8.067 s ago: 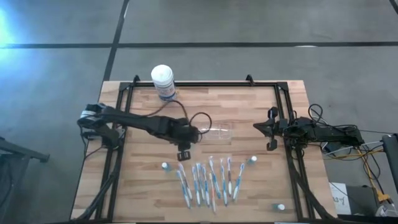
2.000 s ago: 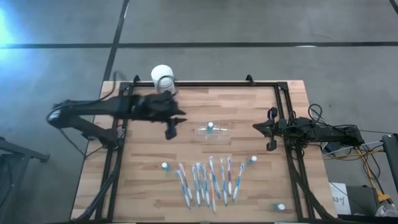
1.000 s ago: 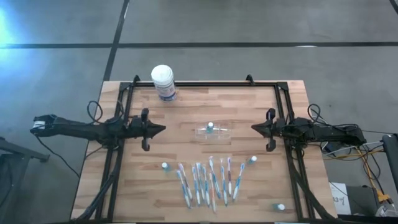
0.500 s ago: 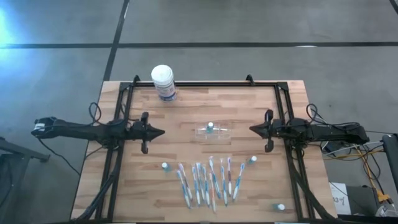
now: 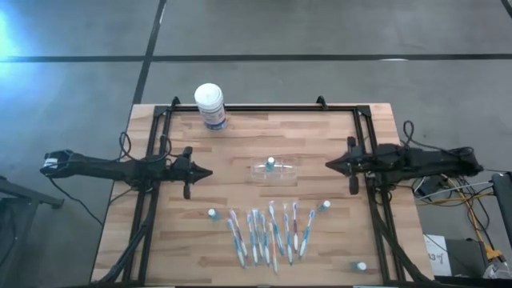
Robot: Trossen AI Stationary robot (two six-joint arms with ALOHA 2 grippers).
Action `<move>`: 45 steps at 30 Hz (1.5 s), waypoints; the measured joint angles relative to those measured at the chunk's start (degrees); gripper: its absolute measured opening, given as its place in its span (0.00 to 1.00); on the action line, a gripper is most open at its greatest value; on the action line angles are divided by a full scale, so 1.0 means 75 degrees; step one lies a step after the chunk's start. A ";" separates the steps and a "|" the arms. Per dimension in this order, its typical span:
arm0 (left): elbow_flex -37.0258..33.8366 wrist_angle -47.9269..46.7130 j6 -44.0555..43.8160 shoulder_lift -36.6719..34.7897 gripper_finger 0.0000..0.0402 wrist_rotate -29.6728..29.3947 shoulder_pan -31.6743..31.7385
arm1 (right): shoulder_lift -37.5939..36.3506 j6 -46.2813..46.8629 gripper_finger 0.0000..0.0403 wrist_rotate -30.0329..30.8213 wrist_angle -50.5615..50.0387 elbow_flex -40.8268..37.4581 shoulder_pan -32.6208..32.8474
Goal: Pick & Place toothbrushing station
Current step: Put the blue mouthwash into the transparent organizer
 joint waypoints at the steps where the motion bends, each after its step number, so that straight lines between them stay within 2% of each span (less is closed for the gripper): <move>1: 0.0000 -0.0005 -0.0094 0.0000 0.04 0.0002 0.0004 | 0.0276 0.0126 0.02 -0.0002 -0.0623 0.0457 0.0082; 7: 0.0000 -0.0134 -0.0221 0.0000 0.05 0.0003 0.0006 | 0.1921 0.1361 0.02 -0.0046 -0.4216 0.2728 0.0624; 12: -0.0003 -0.0128 -0.0259 0.0000 0.05 0.0006 0.0005 | 0.3122 0.1986 0.02 -0.0985 -0.5713 0.4010 0.1041; 16: -0.0006 -0.0125 -0.0582 0.0000 0.05 0.0006 0.0003 | 0.3767 0.2002 0.03 -0.1008 -0.5852 0.4544 0.1273; 20: -0.0008 -0.0125 -0.0807 0.0000 0.05 0.0009 0.0003 | 0.4399 0.1981 0.09 -0.1072 -0.5876 0.4832 0.1472; 32: -0.0012 -0.0122 -0.0981 0.0000 0.05 0.0011 0.0002 | 0.5797 0.1684 0.49 -0.1002 -0.5396 0.4631 0.2071; 36: -0.0012 -0.0122 -0.0949 0.0000 0.05 0.0009 -0.0003 | 0.6154 0.1722 0.58 -0.0998 -0.5395 0.4417 0.2071; 40: -0.0013 -0.0119 -0.0949 0.0000 0.05 0.0009 -0.0003 | 0.6468 0.1777 0.63 -0.1003 -0.5236 0.4188 0.2071; 45: -0.0015 -0.0119 -0.0964 0.0000 0.05 0.0009 -0.0003 | 0.6727 0.1884 0.64 -0.1013 -0.4904 0.3970 0.2071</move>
